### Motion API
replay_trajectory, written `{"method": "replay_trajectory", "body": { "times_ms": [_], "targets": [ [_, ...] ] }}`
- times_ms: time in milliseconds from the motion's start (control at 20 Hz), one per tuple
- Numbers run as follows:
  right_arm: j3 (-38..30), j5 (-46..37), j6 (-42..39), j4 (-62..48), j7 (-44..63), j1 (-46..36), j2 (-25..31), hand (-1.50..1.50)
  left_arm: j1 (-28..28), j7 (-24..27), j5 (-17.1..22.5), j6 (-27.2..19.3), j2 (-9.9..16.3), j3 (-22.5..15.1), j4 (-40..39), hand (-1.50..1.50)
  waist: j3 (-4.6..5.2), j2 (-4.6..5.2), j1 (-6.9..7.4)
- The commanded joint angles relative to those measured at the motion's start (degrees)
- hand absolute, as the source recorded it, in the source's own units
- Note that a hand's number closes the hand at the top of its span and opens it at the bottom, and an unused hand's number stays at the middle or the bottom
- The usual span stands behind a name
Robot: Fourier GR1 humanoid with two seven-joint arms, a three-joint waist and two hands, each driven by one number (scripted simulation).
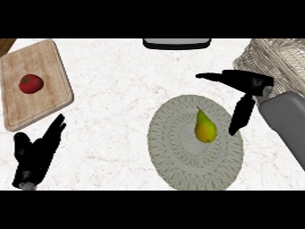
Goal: Pick the pear from the placemat and place it in the basket
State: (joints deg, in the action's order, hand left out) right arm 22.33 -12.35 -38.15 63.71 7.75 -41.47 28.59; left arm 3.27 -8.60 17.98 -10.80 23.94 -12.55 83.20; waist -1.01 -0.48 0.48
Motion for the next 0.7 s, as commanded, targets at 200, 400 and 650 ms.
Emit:
{"method": "replay_trajectory", "body": {
  "times_ms": [200, 400, 650],
  "targets": [
    [1.2, -4.7, 3.5, -3.0, -1.4, 0.4, -4.6, -1.5, 2.5, -3.0, -0.4, 1.1, -0.9, -0.6, -5.0, 0.0, 0.99, 0.79, 0.38],
    [3.2, -6.2, 0.9, -1.9, 0.6, 1.1, -4.7, -1.5, 5.8, -0.8, -2.2, 0.1, -2.9, -2.4, -2.9, 0.0, 1.03, 0.61, 0.44],
    [3.5, -7.7, 0.1, -4.3, 0.7, 0.7, -6.2, -1.5, 1.6, -1.2, -3.2, -0.5, -4.3, -1.2, -7.3, 0.0, 1.04, 0.78, -0.2]
  ]
}}
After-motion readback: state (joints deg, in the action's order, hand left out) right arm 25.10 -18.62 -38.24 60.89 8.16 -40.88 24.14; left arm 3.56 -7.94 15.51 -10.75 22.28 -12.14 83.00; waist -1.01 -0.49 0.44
